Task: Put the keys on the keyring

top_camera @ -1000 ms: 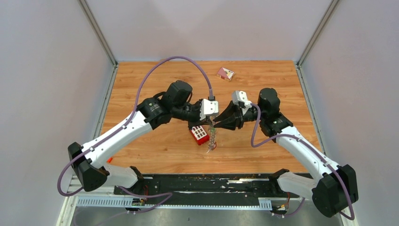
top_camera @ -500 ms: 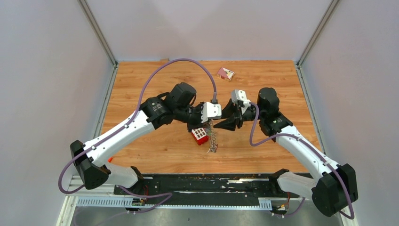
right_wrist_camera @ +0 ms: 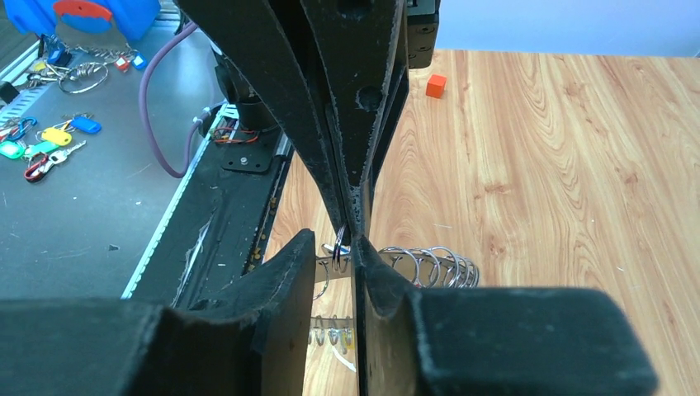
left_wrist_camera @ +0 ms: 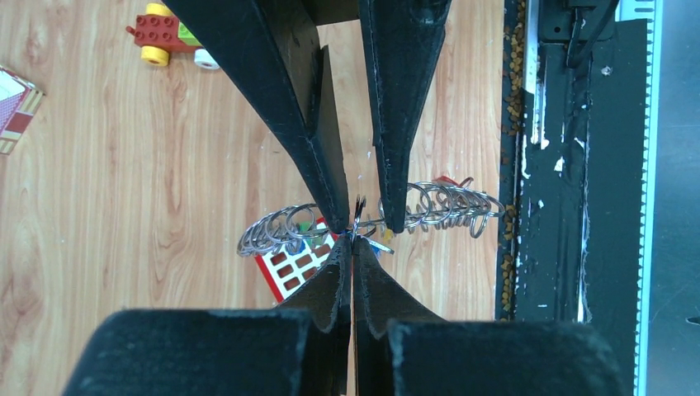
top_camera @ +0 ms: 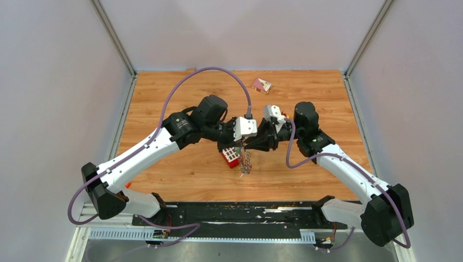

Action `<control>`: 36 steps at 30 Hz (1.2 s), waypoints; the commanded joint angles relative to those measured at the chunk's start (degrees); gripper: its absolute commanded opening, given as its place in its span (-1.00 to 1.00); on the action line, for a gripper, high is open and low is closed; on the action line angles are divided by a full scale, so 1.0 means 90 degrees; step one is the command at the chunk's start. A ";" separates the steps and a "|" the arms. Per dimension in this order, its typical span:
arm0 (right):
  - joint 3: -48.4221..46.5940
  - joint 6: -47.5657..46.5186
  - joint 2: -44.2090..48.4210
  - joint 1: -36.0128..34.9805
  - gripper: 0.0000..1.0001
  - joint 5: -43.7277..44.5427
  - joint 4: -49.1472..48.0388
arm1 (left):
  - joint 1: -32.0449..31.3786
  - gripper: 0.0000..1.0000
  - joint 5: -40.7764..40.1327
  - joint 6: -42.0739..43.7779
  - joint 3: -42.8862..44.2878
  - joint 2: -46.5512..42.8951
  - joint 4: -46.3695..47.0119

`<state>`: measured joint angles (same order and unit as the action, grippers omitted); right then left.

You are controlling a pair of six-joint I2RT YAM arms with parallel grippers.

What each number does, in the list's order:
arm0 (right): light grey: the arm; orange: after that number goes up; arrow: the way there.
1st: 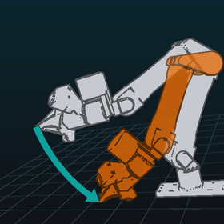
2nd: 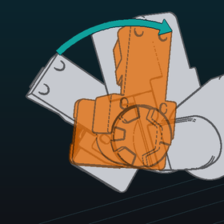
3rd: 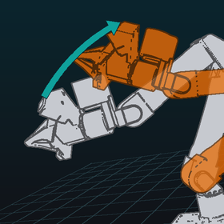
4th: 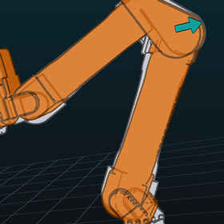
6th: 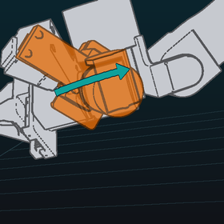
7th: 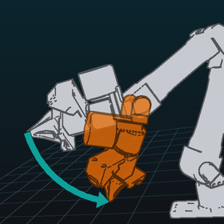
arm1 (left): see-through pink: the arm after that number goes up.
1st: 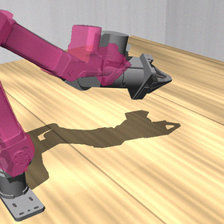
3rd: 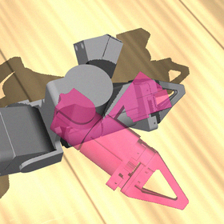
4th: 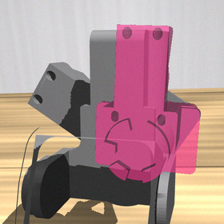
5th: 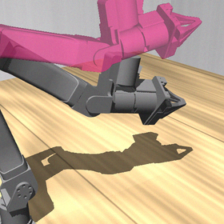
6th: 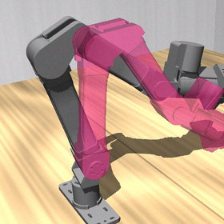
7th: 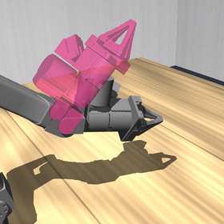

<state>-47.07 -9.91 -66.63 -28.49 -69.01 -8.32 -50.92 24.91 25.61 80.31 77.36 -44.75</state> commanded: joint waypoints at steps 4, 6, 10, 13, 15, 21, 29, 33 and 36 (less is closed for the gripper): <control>-0.0117 0.0071 -0.0006 -0.0047 -0.74 0.0046 -0.0323 | -0.0026 -1.00 0.0092 -0.0122 0.0237 -0.0020 0.0348; -0.0107 0.0068 0.0024 -0.0047 -0.99 0.0117 -0.0345 | -0.0026 -1.00 0.0097 -0.0095 0.0211 -0.0026 0.0350; -0.0112 0.0056 0.0143 -0.0038 -1.00 0.0241 -0.0336 | -0.0026 -0.85 0.0211 0.0131 0.0136 -0.0122 0.0330; -0.0113 0.0232 0.0211 -0.0014 -1.00 0.0122 -0.0472 | -0.0001 -0.48 0.0211 0.0256 -0.0022 -0.0284 0.0408; -0.0106 0.0384 0.0250 0.0022 -1.00 0.0007 -0.0617 | 0.0036 -0.22 0.0231 0.0305 -0.0277 -0.0475 0.0570; -0.0112 0.0556 0.0311 0.0077 -1.00 -0.0119 -0.0762 | 0.0095 0.36 -0.0029 0.0363 -0.1277 -0.0966 0.1424; -0.0101 0.0639 0.0282 0.0152 -1.00 -0.0119 -0.0849 | 0.0092 0.40 -0.0080 0.0019 -0.1979 -0.1112 0.2393; -0.0092 0.0633 0.0258 0.0158 -1.00 -0.0111 -0.0853 | 0.0101 0.35 0.0038 -0.0216 -0.2133 -0.0990 0.2680; -0.0075 0.0614 0.0257 0.0173 -1.00 -0.0103 -0.0853 | 0.0097 0.33 0.0093 -0.0416 -0.2311 -0.0995 0.2984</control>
<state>-47.05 -4.86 -65.47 -27.29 -68.55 -11.94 -50.15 24.56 25.43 60.97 68.47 -24.64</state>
